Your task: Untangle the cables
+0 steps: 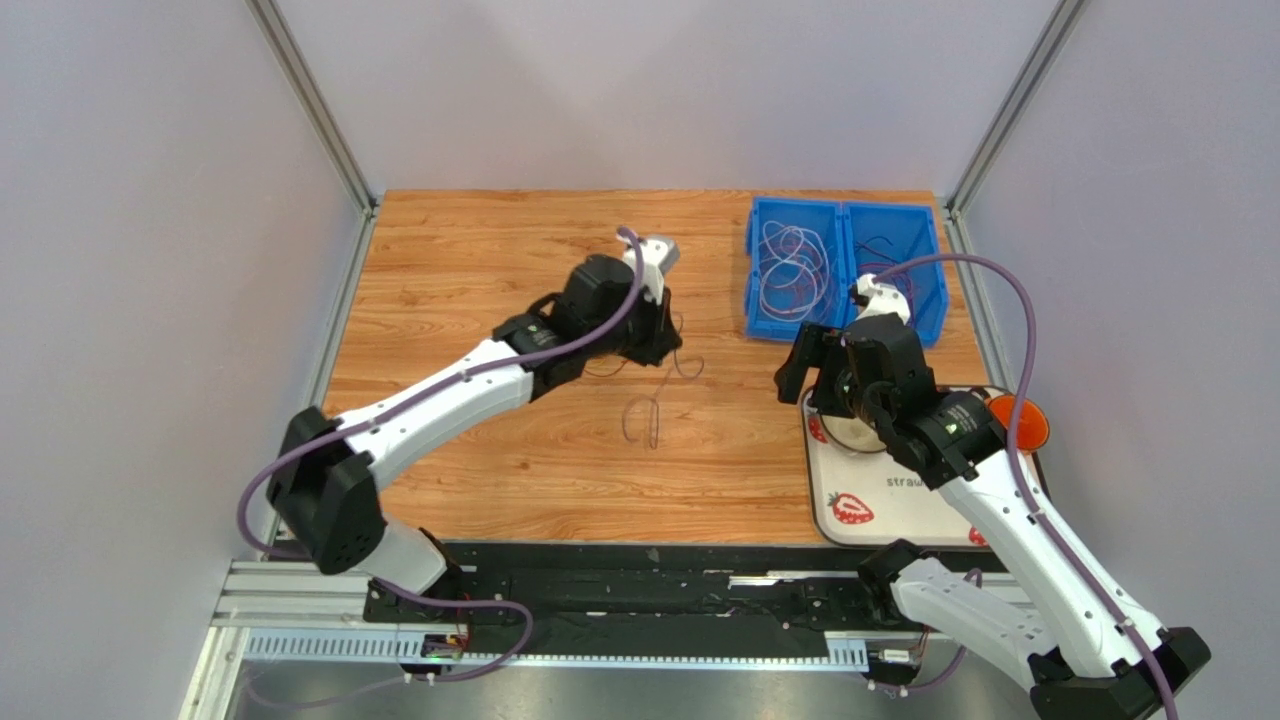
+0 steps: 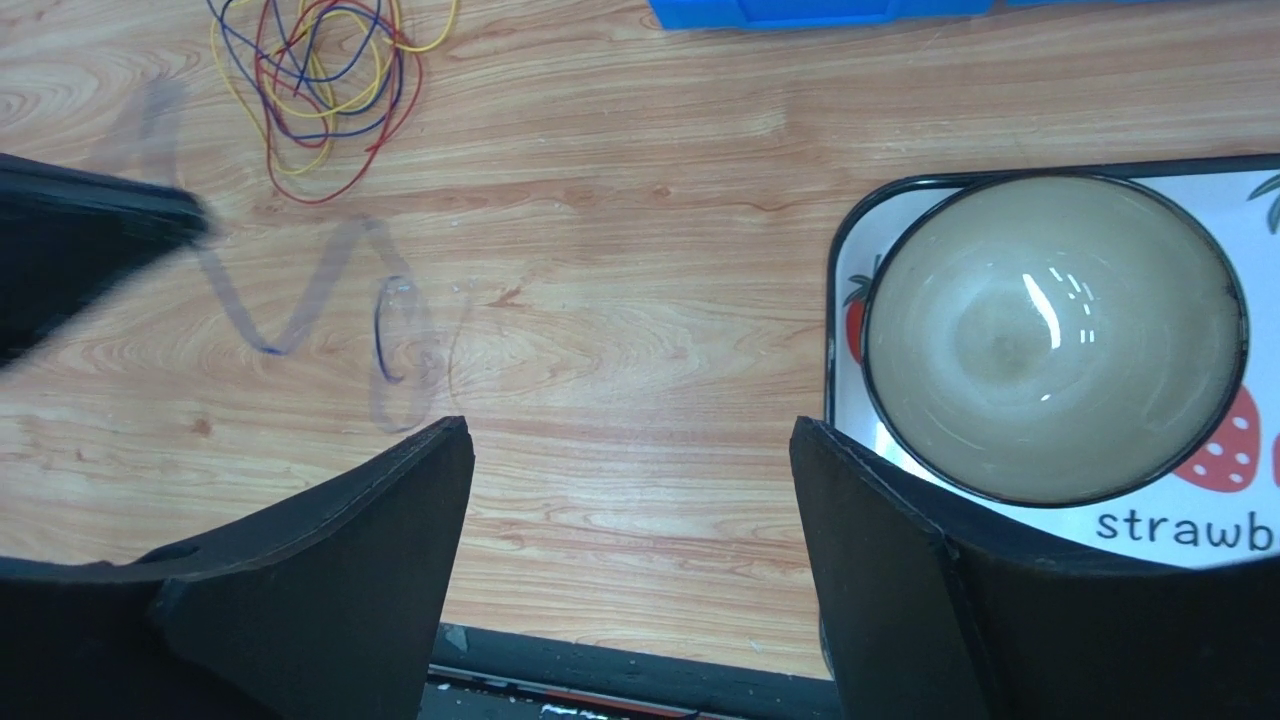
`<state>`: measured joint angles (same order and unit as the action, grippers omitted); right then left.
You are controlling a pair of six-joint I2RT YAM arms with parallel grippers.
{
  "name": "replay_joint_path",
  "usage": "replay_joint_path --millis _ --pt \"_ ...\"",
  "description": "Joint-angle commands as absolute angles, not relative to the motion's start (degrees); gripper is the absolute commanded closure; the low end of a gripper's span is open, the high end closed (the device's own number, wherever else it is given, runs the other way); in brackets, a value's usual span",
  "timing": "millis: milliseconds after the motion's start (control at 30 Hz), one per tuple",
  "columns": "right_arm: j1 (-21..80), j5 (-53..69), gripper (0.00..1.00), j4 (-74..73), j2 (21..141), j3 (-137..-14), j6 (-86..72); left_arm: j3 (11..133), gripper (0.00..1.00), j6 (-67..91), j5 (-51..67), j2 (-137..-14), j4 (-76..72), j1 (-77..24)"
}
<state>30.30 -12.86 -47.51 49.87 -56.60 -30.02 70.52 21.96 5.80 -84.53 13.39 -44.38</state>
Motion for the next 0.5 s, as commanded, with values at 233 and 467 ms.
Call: replay_joint_path --millis 233,467 --pt "30.6 -1.0 0.20 -40.6 52.1 -51.2 -34.6 62.0 1.00 29.1 8.3 -90.8 5.5 -44.3" --pt "33.3 3.5 0.21 -35.5 56.2 -47.1 -37.8 55.0 1.00 32.3 5.9 -92.2 2.2 -44.3"
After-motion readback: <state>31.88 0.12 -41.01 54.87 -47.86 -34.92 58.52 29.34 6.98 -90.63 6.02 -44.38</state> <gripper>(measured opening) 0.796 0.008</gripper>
